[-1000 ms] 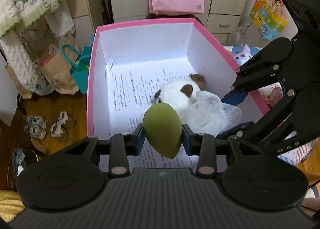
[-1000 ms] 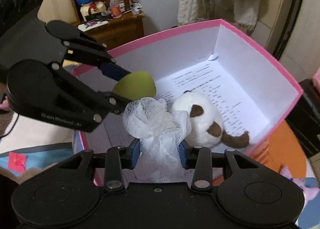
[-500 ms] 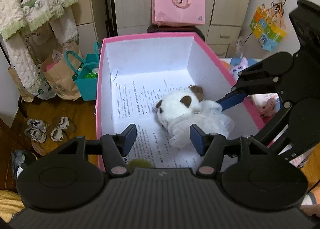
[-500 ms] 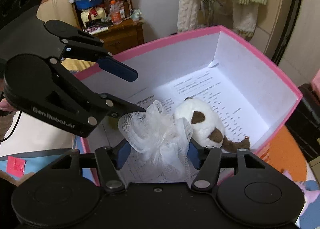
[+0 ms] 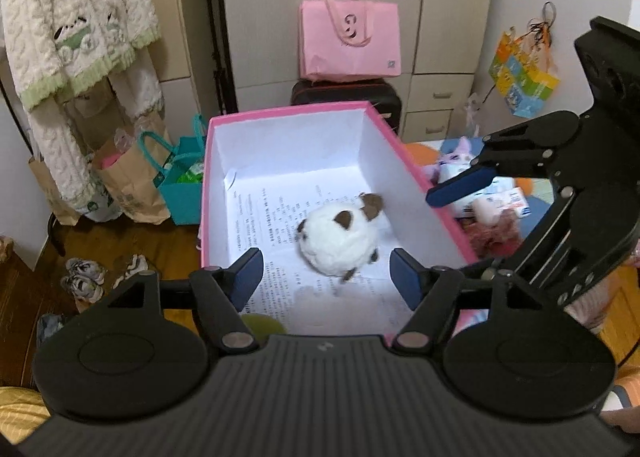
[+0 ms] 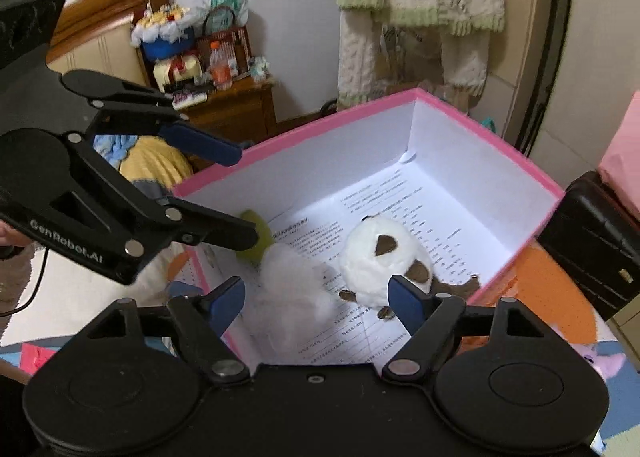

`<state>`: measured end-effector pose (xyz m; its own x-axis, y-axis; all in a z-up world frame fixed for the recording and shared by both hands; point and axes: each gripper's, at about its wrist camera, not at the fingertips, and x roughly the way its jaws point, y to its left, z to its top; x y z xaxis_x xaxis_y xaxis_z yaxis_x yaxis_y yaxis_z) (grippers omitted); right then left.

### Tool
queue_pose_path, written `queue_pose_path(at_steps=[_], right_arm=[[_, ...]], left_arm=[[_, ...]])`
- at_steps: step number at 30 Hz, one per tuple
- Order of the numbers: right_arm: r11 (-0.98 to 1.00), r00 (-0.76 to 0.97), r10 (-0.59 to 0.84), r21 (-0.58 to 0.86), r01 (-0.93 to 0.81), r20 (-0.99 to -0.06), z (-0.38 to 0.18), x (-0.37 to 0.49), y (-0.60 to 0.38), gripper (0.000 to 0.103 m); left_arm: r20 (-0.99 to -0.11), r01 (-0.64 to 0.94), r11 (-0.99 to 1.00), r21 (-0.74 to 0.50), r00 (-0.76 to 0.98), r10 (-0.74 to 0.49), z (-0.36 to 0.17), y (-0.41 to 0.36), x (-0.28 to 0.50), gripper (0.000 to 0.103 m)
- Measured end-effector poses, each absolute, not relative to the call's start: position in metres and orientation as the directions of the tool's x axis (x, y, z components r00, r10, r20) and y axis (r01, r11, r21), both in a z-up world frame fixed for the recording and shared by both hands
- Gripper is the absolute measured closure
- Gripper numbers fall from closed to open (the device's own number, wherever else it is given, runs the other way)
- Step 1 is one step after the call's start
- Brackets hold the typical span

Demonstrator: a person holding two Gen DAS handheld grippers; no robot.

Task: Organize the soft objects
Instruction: 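Open both grippers to drop the sponge and mesh puff into the box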

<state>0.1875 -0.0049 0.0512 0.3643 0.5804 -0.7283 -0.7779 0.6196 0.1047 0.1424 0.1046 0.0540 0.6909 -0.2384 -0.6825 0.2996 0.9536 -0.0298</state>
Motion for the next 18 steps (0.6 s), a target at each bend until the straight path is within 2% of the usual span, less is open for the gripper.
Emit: queue_pose_path(at_steps=[9,18], right_arm=[[0.706,0.519,0.587,0.078,-0.704,-0.622,0.098,0.136,-0.085,0.02],[0.796,0.65,0.529,0.054,-0.602,-0.546,0.103,0.099,-0.148,0.019]], left_arm=[[-0.648,0.434,0.898,-0.075,0.663,-0.375,0.082,0.069,0.106,0.026],[-0.595,0.595,0.802,-0.058,0.624,-0.506,0.068,0.008,0.084,0.024]])
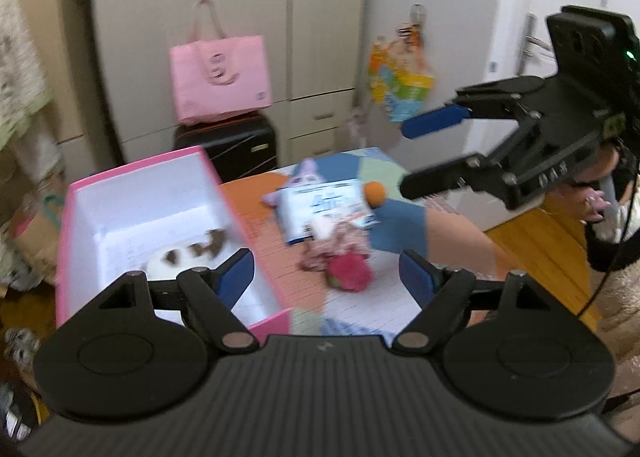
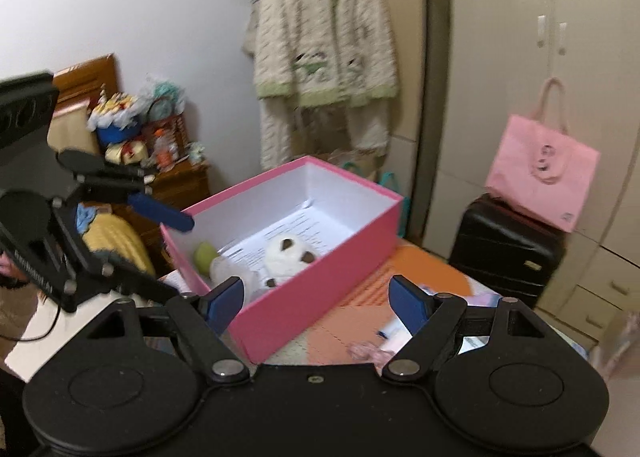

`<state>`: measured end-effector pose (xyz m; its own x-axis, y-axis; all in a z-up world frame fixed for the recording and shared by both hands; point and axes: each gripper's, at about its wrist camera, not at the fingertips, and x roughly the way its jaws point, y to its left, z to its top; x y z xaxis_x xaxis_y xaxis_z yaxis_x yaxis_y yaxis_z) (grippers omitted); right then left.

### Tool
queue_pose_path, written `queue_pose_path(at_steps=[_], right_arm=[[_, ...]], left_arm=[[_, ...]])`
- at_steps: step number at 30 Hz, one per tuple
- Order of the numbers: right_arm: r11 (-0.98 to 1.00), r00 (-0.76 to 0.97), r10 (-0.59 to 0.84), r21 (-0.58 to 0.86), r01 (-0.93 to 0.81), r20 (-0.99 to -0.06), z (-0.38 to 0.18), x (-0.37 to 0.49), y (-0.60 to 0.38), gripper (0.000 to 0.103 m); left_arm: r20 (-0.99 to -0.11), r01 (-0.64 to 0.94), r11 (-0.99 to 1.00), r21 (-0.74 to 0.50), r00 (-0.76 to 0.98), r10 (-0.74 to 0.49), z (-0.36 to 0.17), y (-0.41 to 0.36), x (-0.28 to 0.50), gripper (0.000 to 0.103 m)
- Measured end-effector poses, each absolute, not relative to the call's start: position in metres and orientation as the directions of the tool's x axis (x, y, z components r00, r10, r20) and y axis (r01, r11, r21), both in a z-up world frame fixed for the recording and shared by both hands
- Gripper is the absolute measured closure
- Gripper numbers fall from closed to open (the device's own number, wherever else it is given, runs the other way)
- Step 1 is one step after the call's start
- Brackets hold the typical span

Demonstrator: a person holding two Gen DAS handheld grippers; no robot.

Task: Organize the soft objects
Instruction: 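Open both grippers to drop the sponge and mesh puff into the box, then grasp the pink pom-pom with the left gripper while the right grasps the orange ball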

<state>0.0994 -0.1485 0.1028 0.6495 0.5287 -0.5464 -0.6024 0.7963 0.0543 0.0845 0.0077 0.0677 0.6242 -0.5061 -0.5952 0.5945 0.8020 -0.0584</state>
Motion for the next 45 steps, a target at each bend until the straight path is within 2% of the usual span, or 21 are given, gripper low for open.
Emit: queue_pose_path(at_steps=[5,12,17,21,28,35,40,45], right_arm=[[0.838,0.732,0.498,0.04,-0.545,-0.464,0.089,0.091,-0.181,0.019],[0.89,0.829,0.422,-0.007,-0.456,-0.365,0.057,0.094,-0.217,0.019],[0.933,0.88,0.339,0.001,-0.359,-0.332,0.033,0.113,-0.24,0.019],[0.95,0.88,0.301,0.036,-0.31,-0.367,0.012,0.132,-0.254,0.019],[0.944,0.851,0.329,0.119,-0.308,-0.409,-0.027,0.156,-0.272,0.02],[0.939,0.82,0.34,0.217,-0.268,-0.46,-0.056,0.176,-0.279,0.031],[0.922,0.791,0.37,0.297,-0.248,-0.488,-0.07,0.186,-0.279,0.031],[0.935,0.776,0.343,0.269,-0.23,-0.53,-0.081,0.195,-0.27,0.03]], left_arm=[[-0.571,0.647,0.762,-0.027,0.616,-0.543,0.054,-0.023,0.076,0.024],[-0.549,0.647,0.763,0.011,0.641,-0.536,0.028,-0.05,0.074,0.024],[-0.546,0.62,0.785,0.021,0.664,-0.51,0.005,-0.065,0.082,0.024],[-0.555,0.611,0.791,0.013,0.663,-0.503,-0.015,-0.075,0.088,0.024],[-0.54,0.571,0.821,0.002,0.691,-0.48,-0.047,-0.085,0.098,0.024],[-0.502,0.515,0.857,0.039,0.751,-0.428,-0.07,-0.098,0.107,0.026],[-0.506,0.507,0.86,0.056,0.757,-0.413,-0.084,-0.106,0.111,0.026],[-0.51,0.479,0.875,0.072,0.772,-0.381,-0.092,-0.11,0.115,0.026]])
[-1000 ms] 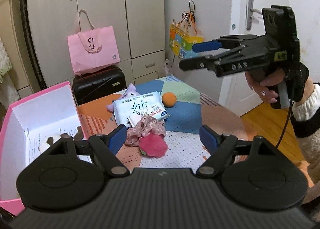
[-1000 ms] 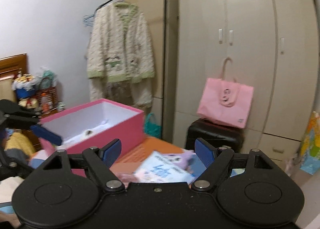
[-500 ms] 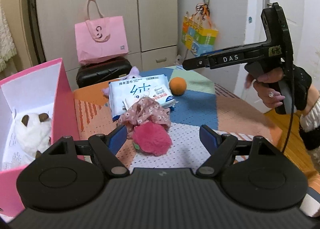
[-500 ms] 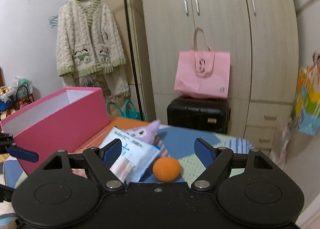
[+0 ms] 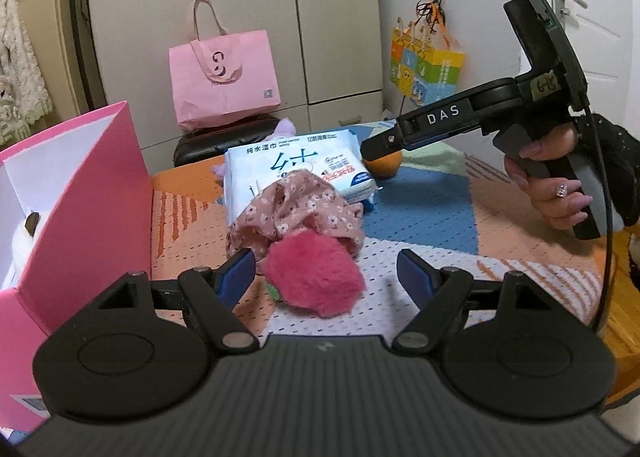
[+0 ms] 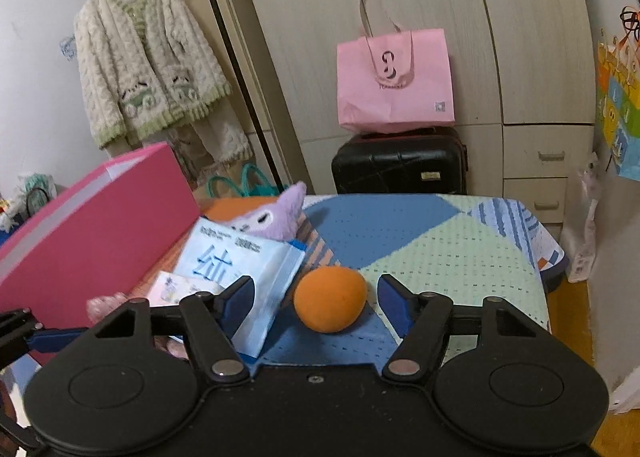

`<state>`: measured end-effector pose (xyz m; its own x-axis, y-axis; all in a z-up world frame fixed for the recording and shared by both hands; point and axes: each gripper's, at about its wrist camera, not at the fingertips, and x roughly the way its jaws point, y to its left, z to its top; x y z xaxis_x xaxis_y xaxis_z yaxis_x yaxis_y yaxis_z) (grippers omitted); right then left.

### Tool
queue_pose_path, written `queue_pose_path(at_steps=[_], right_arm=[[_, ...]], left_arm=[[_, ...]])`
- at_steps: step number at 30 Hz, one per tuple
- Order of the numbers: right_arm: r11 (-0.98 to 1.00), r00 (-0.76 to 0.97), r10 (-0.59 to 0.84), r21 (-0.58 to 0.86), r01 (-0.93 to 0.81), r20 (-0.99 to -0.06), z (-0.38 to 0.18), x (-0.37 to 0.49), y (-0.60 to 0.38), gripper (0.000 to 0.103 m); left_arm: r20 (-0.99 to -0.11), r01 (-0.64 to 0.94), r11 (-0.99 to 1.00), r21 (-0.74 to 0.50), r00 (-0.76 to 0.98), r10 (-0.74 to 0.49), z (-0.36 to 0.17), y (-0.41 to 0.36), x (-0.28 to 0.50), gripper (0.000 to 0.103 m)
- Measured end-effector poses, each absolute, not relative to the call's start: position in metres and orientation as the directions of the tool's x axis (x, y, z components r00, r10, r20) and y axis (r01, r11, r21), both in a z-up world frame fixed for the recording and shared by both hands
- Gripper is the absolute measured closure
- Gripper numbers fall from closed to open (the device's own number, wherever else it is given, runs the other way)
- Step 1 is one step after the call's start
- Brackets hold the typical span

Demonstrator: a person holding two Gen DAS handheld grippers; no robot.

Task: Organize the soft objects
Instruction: 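Grasp the pink pom-pom with the left gripper while the right grasps the orange ball, then lift the pom-pom and orange ball and carry them toward the pink box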

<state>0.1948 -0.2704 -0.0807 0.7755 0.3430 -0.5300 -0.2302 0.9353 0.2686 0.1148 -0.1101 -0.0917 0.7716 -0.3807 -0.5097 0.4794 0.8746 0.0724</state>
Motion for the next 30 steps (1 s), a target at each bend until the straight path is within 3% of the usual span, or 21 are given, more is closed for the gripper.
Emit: queue_pose_path(at_steps=[4,7,11,30], right_arm=[[0.943,0.77,0.324,0.255,-0.215,-0.549,-0.086,0.203,-0.27,0.03],[0.941,0.766,0.331,0.253,-0.226,-0.551,-0.088,0.207,-0.27,0.032],[0.941,0.761,0.332,0.245,-0.232,-0.558,-0.09,0.208,-0.268,0.055],[0.976,0.818,0.215,0.142,-0.164,-0.533,-0.082,0.128,-0.238,0.057]], left_arm=[[-0.523,0.418,0.907,0.058,0.786,-0.328,-0.096,-0.109,0.121,0.04],[-0.541,0.396,0.918,-0.022,0.767,-0.344,-0.099,-0.102,0.128,0.046],[-0.562,0.38,0.918,-0.11,0.738,-0.373,-0.104,-0.102,0.132,0.06],[-0.544,0.368,0.913,-0.177,0.736,-0.402,-0.104,-0.09,0.12,0.065]])
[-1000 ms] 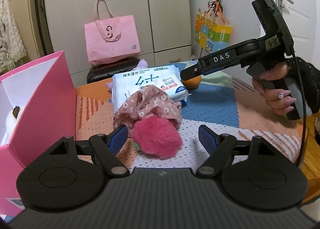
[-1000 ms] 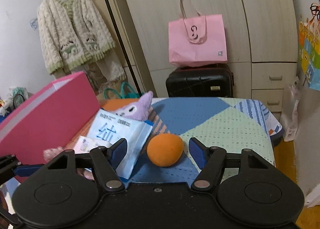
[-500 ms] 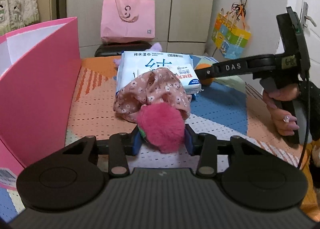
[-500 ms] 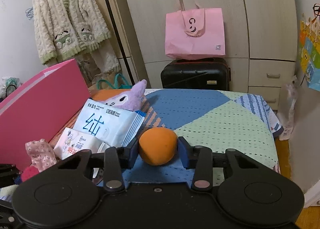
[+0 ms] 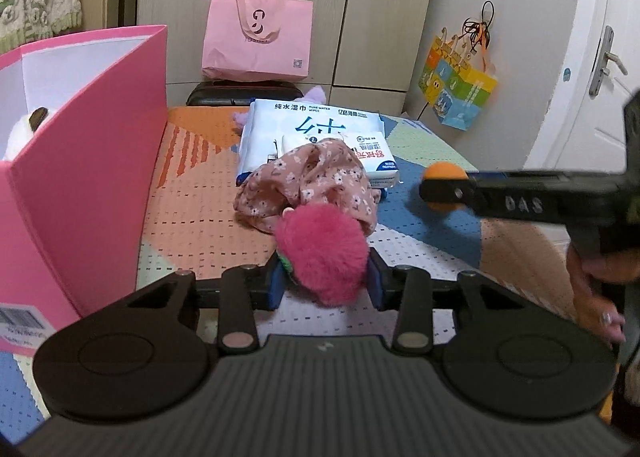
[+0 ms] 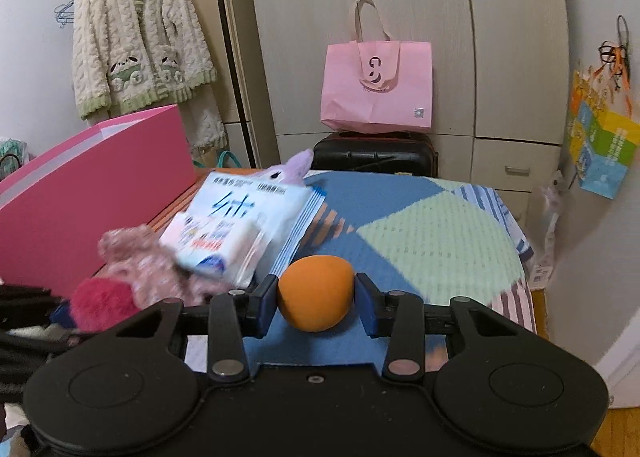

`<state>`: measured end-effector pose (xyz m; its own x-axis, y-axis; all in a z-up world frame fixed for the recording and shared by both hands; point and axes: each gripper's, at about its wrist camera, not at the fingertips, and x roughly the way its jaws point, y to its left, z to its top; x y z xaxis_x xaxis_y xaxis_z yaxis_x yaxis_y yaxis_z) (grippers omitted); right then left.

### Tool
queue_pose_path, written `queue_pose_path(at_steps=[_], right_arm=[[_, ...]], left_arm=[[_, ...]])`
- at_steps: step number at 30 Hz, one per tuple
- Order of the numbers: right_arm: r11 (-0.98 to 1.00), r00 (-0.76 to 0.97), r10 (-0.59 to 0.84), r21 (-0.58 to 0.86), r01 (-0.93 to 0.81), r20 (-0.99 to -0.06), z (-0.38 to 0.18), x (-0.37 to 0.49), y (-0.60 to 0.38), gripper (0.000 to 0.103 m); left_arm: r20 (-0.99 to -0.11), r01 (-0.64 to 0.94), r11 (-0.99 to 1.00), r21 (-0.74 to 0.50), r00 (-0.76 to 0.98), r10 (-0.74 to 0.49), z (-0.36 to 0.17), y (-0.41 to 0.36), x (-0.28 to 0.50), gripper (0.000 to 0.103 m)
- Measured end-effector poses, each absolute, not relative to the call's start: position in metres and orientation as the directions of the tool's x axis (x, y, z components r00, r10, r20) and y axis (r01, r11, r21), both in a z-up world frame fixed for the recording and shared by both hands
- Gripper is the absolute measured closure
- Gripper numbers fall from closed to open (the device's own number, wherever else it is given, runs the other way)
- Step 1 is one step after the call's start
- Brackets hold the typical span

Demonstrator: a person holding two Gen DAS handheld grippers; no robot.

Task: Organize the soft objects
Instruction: 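Lift the pom-pom and orange ball and carry them toward the pink box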

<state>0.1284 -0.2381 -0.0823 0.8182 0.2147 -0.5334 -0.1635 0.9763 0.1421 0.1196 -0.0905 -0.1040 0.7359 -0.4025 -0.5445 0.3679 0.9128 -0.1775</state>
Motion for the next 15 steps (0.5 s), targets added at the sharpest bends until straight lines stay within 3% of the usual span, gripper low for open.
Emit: queue_pose_path(at_steps=[15], right_arm=[[0.95,0.795,0.302,0.239,-0.203,-0.526,-0.081,0.058,-0.206,0.056]], left_arm=[[-0.576,0.411,0.865,-0.288,0.647,-0.5,-0.082,-0.066,0.089,0.065]])
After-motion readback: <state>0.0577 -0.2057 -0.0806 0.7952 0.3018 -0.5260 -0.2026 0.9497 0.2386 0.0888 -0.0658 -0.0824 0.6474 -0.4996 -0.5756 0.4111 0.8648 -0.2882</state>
